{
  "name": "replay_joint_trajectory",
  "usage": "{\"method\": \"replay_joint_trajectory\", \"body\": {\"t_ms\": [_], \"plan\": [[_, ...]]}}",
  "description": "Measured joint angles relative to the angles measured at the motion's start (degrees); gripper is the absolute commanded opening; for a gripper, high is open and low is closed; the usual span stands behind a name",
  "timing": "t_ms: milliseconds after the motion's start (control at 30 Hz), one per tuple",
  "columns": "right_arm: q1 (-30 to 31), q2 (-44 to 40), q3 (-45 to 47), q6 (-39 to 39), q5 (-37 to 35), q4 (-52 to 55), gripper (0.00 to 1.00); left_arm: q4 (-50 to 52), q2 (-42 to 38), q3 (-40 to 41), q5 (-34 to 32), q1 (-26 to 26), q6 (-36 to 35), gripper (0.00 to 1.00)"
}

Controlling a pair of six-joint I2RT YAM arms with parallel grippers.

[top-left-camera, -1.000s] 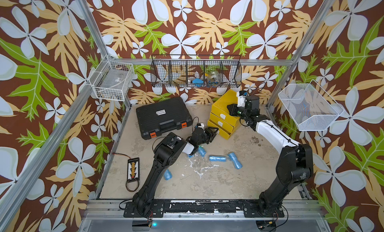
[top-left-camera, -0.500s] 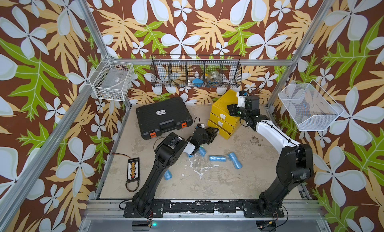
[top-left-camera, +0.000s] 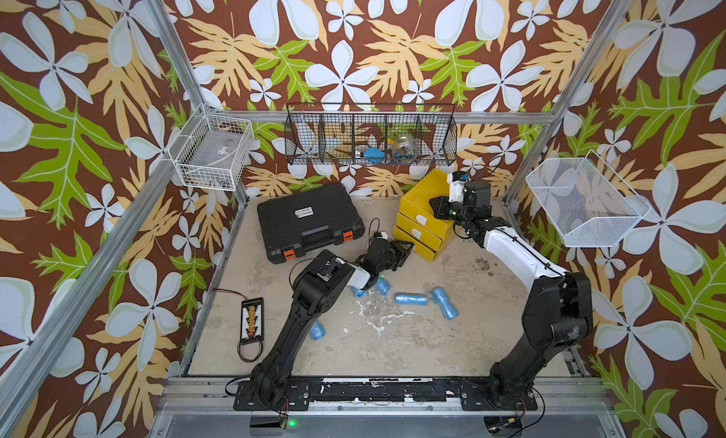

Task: Sort the rolls of trash bags by color and place them into the drawer
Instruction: Open the drawer in the storage box.

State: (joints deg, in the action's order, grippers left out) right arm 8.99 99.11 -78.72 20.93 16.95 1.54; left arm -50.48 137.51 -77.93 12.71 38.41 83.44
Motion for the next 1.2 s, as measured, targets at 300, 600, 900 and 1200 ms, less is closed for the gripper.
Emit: {"method": "replay_joint_trajectory", "body": {"t_ms": [300, 600, 900, 1200], "plan": [[-0.09, 0.9, 0.33, 0.02, 0.83, -1.29, 0.21, 2.8, -4.48, 3.96, 0.11, 0.0, -2.78, 0.27], [-0.31, 0.81, 1.62, 0.2, 1.22, -3.08, 0.21, 0.61, -10.86, 15.23, 1.16, -1.09, -5.18, 0.26], [-0.31, 0.66, 2.82, 0.26, 1.25, -5.27, 0.21, 3.34, -18.64, 24.06, 1.25, -1.6, -8.44, 0.25], [-0.31, 0.76, 2.99, 0.5, 1.29, -5.95, 0.21, 1.77, -22.75, 30.62, 1.33, -2.84, -9.99, 0.3]]}}
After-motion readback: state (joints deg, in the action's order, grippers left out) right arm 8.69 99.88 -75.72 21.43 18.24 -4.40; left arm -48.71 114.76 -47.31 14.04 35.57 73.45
